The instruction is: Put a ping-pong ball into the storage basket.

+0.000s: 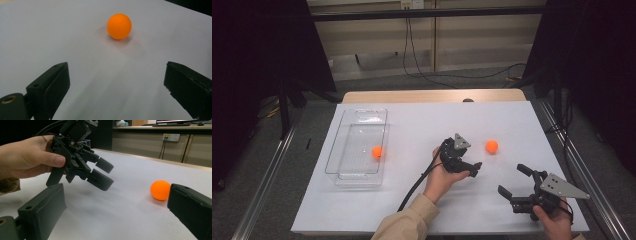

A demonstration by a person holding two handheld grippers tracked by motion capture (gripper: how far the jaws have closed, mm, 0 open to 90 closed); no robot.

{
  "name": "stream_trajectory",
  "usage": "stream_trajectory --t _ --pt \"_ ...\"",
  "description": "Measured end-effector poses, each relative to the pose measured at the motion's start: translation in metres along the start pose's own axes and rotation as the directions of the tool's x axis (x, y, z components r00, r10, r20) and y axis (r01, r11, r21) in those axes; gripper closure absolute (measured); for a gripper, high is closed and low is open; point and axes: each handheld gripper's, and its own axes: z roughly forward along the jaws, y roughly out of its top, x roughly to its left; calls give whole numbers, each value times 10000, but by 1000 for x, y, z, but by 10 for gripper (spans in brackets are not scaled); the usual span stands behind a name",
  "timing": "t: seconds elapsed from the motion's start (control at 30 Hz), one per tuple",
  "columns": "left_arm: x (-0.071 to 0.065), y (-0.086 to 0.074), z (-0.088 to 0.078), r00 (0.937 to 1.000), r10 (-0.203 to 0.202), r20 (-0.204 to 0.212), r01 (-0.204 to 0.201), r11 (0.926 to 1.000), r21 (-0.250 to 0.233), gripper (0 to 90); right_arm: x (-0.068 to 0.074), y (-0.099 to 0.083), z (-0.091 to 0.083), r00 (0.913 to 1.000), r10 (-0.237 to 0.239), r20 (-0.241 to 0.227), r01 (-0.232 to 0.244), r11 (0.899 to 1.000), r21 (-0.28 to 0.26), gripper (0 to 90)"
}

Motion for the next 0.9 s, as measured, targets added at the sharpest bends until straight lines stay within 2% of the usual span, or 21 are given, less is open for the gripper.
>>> stream_trajectory --t 0.6,0.9 --pt "-3 7 12 10000 6 3 -6 9999 -100 71 0 0 0 10000 -19 -5 19 10000 8 13" --pt "-3 10 16 9999 -113 18 113 9999 -121 70 0 0 0 10000 -33 -12 33 10000 21 13"
